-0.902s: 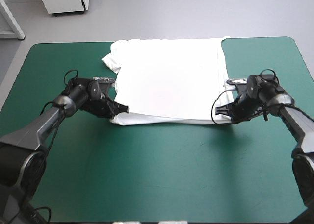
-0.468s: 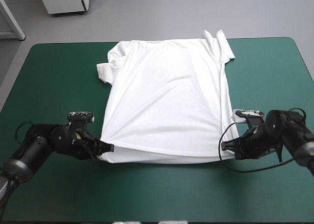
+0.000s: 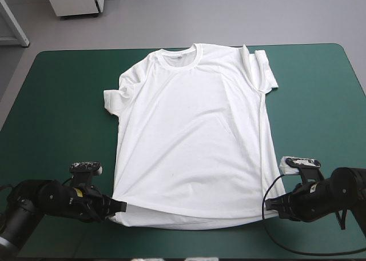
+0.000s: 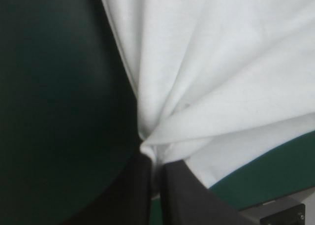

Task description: Fold the cloth

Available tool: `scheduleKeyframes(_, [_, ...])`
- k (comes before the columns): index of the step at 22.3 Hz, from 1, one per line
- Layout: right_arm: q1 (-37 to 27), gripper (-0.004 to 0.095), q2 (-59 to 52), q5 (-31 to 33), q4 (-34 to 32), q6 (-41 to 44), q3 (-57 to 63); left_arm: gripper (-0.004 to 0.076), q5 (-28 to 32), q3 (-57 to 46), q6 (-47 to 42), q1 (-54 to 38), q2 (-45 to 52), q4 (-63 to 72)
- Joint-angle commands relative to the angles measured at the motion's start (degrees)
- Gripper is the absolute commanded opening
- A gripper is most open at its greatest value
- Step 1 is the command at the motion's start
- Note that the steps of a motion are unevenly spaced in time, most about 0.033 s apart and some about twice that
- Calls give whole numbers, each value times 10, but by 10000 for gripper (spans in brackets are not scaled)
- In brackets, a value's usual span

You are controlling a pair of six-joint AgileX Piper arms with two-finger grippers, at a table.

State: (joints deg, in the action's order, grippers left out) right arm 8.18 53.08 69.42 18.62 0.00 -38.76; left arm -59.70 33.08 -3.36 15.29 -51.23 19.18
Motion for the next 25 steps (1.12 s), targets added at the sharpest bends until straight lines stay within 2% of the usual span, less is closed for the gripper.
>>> scheduleKeyframes(1, [-4,-17,-36,20,28,4,3,-9,-1,-7,-5,1,35,40])
scheduleKeyframes(5, [-4,0,-47,18,45,0,3,-6,-4,-8,-14,1,54,39])
scheduleKeyframes(7, [-4,68,-47,18,43,-7,3,27,-15,-4,-14,1,57,42])
scheduleKeyframes(9, [-4,196,-47,19,42,-9,3,95,-24,2,-14,1,57,51])
scheduleKeyframes(10, [-4,350,-47,21,42,-12,2,192,-26,9,-14,1,57,67])
scheduleKeyframes(11, [-4,427,-47,21,42,-12,-3,257,-27,16,-14,1,57,72])
scheduleKeyframes(12, [-4,525,-48,21,49,-7,-16,383,-42,37,-17,1,57,74])
scheduleKeyframes(14, [-4,543,-48,20,45,-7,-59,522,-60,95,-36,1,57,55])
scheduleKeyframes(15, [-4,531,-48,19,32,-4,-80,524,-57,121,-48,1,57,43])
scheduleKeyframes(17, [-4,511,-39,16,-50,14,-175,505,-29,217,-93,1,43,-49])
scheduleKeyframes(19, [-4,509,-9,21,-111,20,-257,491,-42,291,-97,1,-3,-141])
scheduleKeyframes(21, [-5,509,40,21,-128,20,-338,484,-69,359,-97,1,-74,-182])
scheduleKeyframes(25, [-5,470,153,21,-125,24,-466,463,-70,483,-86,1,-234,-212])
